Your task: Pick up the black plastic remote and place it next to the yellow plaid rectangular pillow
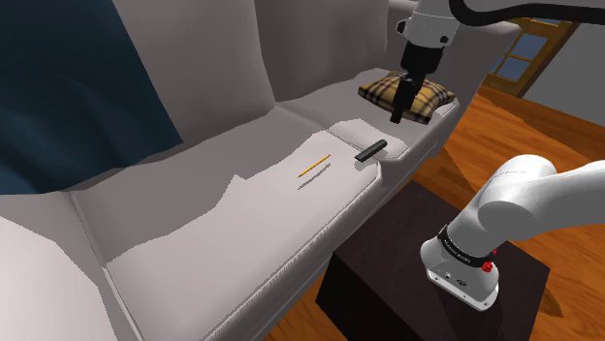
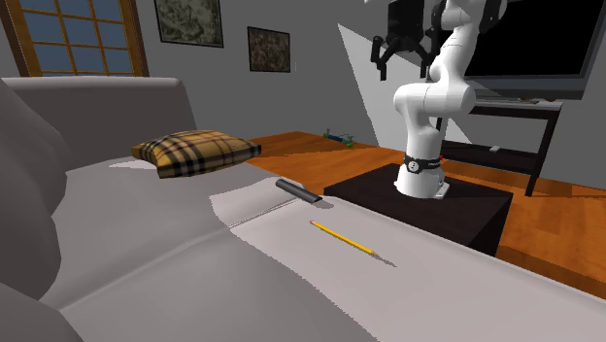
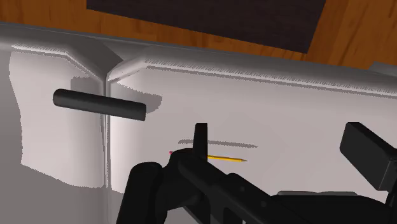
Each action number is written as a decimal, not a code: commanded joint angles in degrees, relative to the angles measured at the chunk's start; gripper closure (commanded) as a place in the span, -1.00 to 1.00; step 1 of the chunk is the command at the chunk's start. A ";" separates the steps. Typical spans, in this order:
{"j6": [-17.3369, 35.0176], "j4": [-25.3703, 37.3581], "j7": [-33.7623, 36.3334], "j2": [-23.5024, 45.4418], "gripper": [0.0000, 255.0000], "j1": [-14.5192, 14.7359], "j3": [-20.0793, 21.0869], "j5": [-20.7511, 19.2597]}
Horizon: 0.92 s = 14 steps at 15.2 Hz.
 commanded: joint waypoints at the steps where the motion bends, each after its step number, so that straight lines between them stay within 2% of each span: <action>1: 0.00 0.00 0.00 0.00 -1.00 0.00 0.00 0.00; 8: 8.04 -8.48 -21.18 0.51 -1.00 1.13 -9.83 -7.42; 14: 17.12 -11.47 -39.07 6.84 -1.00 1.84 -18.70 -13.59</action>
